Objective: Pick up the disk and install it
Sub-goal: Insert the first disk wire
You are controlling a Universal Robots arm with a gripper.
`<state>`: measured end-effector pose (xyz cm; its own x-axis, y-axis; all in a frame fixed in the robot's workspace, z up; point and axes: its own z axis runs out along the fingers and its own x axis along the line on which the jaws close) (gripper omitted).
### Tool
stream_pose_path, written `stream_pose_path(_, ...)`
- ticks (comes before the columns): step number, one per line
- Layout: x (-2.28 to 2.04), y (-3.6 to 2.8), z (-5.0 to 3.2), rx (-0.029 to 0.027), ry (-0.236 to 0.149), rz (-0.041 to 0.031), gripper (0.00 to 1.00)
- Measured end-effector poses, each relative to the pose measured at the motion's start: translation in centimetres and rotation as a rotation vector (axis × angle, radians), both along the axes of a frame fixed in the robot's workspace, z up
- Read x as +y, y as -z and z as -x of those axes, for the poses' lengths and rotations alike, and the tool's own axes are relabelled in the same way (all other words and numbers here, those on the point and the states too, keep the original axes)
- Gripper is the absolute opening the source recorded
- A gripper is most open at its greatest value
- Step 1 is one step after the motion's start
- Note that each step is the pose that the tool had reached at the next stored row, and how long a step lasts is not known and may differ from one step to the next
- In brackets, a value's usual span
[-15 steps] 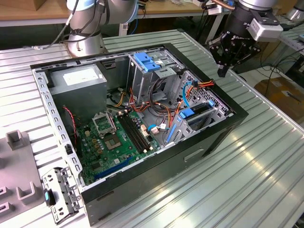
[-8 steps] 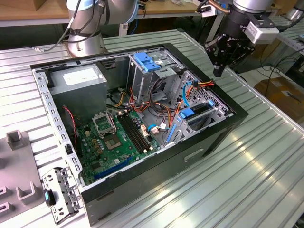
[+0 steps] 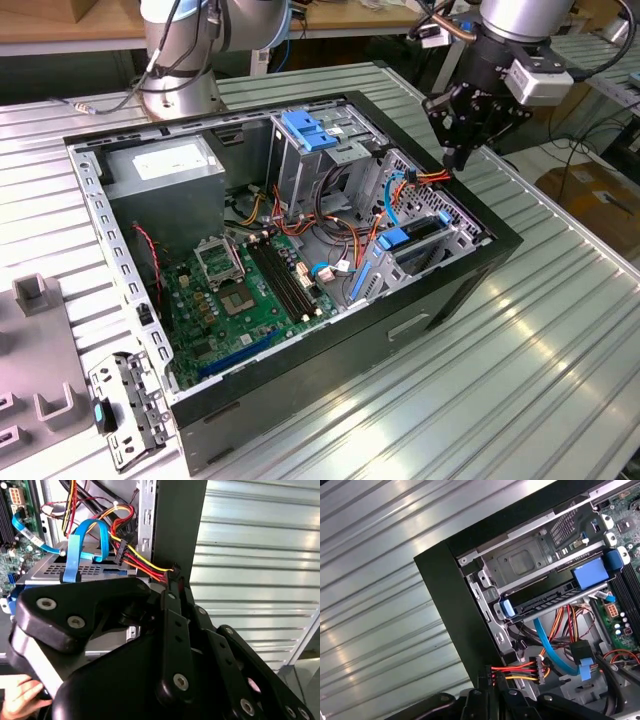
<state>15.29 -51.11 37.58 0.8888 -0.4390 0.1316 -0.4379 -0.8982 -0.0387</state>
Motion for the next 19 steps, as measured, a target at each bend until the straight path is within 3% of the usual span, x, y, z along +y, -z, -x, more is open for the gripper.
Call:
stream_pose_path(1,0.0,0.04,0.0,0.0,0.002,0.0001,0.25)
stream_pose_path(10,0.0,0.88,-0.02,0.0,0.002,0.0017,0.25)
stream_pose_path(15,-0.01,0.98,-0.43,-0.0007,0.002,0.0062,0.25)
stream_pose_path(17,-0.02,0.99,-0.49,-0.0006,0.002,0.0063,0.24)
stream_pose_path(18,-0.03,1.0,-0.49,-0.0006,0.002,0.0063,0.17)
stream_pose_path(19,-0.03,1.0,-0.49,-0.0007,0.002,0.0063,0.16)
